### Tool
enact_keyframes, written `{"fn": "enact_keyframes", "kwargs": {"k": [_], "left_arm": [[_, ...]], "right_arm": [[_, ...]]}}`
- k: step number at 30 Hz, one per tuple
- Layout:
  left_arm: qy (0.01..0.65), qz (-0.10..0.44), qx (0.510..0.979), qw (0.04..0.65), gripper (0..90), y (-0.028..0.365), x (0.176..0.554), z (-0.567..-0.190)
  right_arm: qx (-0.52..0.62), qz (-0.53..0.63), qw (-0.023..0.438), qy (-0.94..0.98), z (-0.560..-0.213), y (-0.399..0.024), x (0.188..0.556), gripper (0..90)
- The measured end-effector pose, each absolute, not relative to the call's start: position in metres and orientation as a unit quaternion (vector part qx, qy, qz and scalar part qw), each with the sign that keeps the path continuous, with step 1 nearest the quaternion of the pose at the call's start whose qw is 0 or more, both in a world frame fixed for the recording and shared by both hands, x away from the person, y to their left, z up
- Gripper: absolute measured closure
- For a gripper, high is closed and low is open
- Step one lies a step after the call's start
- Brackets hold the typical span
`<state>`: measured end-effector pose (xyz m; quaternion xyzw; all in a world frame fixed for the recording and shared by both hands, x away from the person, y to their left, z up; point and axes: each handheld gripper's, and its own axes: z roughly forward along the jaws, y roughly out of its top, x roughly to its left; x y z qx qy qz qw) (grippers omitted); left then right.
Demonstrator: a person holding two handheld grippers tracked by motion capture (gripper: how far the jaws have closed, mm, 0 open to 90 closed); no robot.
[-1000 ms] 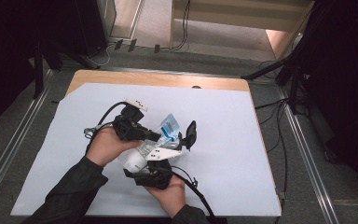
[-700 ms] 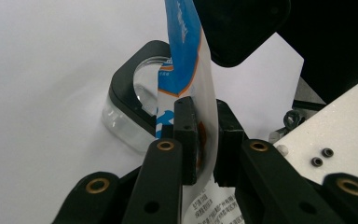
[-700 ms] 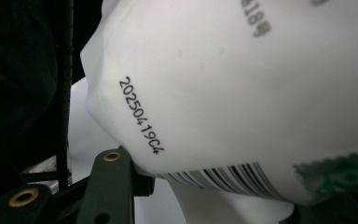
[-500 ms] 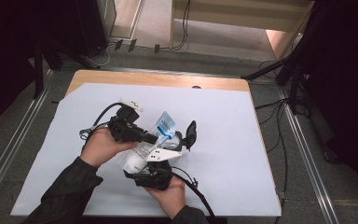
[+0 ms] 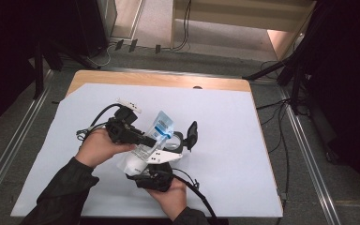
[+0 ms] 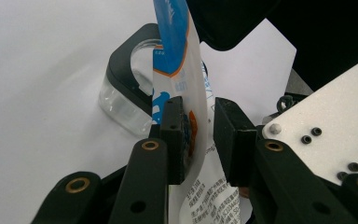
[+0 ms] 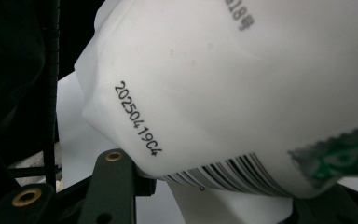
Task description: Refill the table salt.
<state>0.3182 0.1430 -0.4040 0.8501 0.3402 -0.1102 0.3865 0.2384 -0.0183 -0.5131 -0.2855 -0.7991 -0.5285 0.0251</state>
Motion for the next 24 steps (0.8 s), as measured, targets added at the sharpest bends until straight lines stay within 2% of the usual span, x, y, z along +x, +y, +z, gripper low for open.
{"fn": "enact_keyframes", "kwargs": {"k": [2,5,8,19,24], "left_arm": [[0.338,-0.108,0.853,0.383,76.9,0.143,0.318,-0.404],[0.333,-0.103,0.858,0.377,85.8,0.141,0.318,-0.404],[0.331,-0.089,0.863,0.371,90.0,0.137,0.318,-0.405],[0.348,-0.074,0.86,0.367,90.0,0.127,0.321,-0.404],[0.351,-0.075,0.855,0.374,90.0,0.125,0.322,-0.404]], "right_arm": [[-0.284,-0.528,0.022,-0.8,-0.514,-0.018,0.238,57.2],[-0.281,-0.527,0.023,-0.802,-0.515,-0.016,0.236,57.1],[-0.28,-0.524,0.027,-0.804,-0.515,-0.015,0.236,56.8],[-0.28,-0.514,0.016,-0.81,-0.511,-0.014,0.238,52.8],[-0.281,-0.515,0.019,-0.809,-0.508,-0.013,0.239,55.3]]}}
